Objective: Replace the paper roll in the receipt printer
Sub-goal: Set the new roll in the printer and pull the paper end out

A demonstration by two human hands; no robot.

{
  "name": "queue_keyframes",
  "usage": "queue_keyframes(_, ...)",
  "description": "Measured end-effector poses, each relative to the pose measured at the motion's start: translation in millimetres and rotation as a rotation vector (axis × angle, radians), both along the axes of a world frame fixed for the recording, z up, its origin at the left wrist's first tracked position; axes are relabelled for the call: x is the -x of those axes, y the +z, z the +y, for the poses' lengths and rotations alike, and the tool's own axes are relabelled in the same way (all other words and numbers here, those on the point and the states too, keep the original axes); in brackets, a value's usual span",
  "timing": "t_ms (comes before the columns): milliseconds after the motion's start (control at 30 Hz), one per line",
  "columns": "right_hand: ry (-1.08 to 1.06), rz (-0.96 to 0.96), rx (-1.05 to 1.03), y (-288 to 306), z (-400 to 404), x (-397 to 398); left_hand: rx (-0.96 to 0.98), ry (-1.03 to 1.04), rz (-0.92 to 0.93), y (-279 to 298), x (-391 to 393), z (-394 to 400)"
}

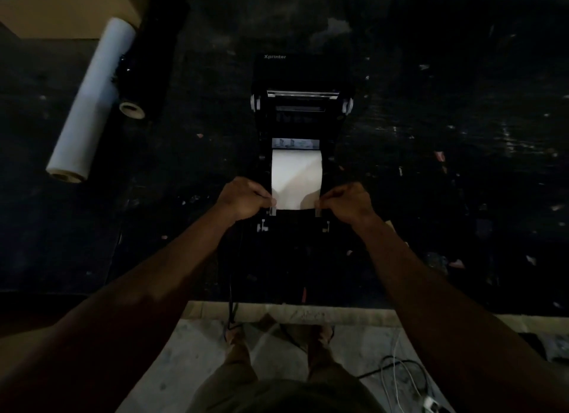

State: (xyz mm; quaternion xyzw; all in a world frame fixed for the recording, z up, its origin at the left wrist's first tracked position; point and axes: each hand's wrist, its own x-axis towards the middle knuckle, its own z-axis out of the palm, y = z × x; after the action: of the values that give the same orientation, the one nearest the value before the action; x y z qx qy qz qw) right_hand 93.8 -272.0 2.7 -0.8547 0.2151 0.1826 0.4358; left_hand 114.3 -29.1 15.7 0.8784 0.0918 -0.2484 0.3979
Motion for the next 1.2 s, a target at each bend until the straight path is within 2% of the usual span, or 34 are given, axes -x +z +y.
queue_keyframes(233,0.003,0.019,-0.053,-1,0,-6,-0.071,-0.127,0.103,8,-17,0)
queue_keyframes(433,0.062,0.045,0.031,4,0,-2,-0.131,-0.091,0.036,1,-14,-3)
queue_keyframes(500,0.066,-0.057,0.11,9,4,8,-0.16,-0.105,0.037,2,-13,-5)
queue_keyframes(533,0.082,-0.174,0.174,12,6,15,-0.176,-0.121,0.039,4,-13,-6)
queue_keyframes(633,0.308,-0.52,0.39,17,15,36,-0.238,-0.193,0.045,11,-16,-10)
queue_keyframes(733,0.598,-0.559,0.561,15,26,51,-0.282,-0.246,0.092,21,-20,-13)
queue_keyframes(800,0.676,-0.514,0.647,12,30,54,-0.344,-0.263,0.089,28,-17,-15)
queue_keyframes(833,0.693,-0.497,0.68,10,31,55,-0.435,-0.277,0.022,32,-12,-17)
queue_keyframes(900,0.712,-0.48,0.72,8,32,56,-0.604,-0.291,-0.271,34,8,-19)
queue_keyframes(967,0.718,-0.476,0.727,8,31,55,-0.511,-0.327,-0.572,29,36,-21)
queue_keyframes(1000,0.722,-0.476,0.727,8,31,55,-0.444,-0.374,-0.653,25,49,-21)
queue_keyframes(1067,0.731,-0.474,0.715,9,31,55,-0.425,-0.472,-0.691,13,65,-21)
queue_keyframes(1200,0.7,-0.502,0.683,12,34,55,-0.522,-0.54,-0.611,4,72,-22)
